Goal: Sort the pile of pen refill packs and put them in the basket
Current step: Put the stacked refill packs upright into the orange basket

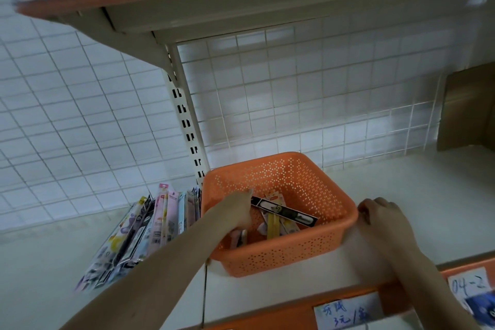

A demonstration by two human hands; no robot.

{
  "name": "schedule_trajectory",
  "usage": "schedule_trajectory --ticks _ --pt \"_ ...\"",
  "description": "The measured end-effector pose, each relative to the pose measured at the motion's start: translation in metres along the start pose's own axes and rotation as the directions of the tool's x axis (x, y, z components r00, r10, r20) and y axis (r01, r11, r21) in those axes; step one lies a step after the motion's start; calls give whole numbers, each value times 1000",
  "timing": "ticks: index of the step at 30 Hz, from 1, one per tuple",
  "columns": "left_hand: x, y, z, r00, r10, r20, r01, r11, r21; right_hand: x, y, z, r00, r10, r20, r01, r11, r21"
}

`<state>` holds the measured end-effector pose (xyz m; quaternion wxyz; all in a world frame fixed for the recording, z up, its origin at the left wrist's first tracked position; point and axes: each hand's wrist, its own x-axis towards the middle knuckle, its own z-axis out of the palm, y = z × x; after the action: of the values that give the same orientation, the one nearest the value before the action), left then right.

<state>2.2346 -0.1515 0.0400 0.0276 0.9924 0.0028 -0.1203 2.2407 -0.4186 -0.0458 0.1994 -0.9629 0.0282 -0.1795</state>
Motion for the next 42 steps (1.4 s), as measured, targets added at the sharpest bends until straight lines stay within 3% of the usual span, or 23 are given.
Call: schedule_trajectory --ticks 5,9,13,17,26,30,33,37,42 --pt "-4 -11 -11 987 131 -98 -129 991 25 3 -4 -11 999 5 36 -8 997 75" --pt "-26 -29 -27 945 196 -262 -222 972 -73 8 -16 -38 995 12 -96 7 981 194" --pt "-62 -60 -24 885 73 -461 -206 947 -245 6 -48 -69 982 -12 -191 65 959 277" --pt "-96 -99 0 815 -125 -565 -118 920 -374 -10 -100 -72 979 -137 -150 179 931 318" --pt "-157 -195 47 731 -394 -557 74 858 -509 -58 -224 -40 906 -422 -27 398 830 391" --pt "-174 -239 66 697 -478 -535 116 811 -573 -82 -273 -14 880 -470 -74 454 782 427" --pt "-176 -273 73 697 -509 -506 142 789 -598 -95 -304 4 876 -471 -108 467 769 436" --pt "-170 -315 73 705 -513 -490 144 780 -609 -98 -332 32 886 -462 -52 441 800 406" --pt "-156 -359 69 733 -510 -450 134 757 -639 -85 -345 54 959 -268 97 233 934 272"
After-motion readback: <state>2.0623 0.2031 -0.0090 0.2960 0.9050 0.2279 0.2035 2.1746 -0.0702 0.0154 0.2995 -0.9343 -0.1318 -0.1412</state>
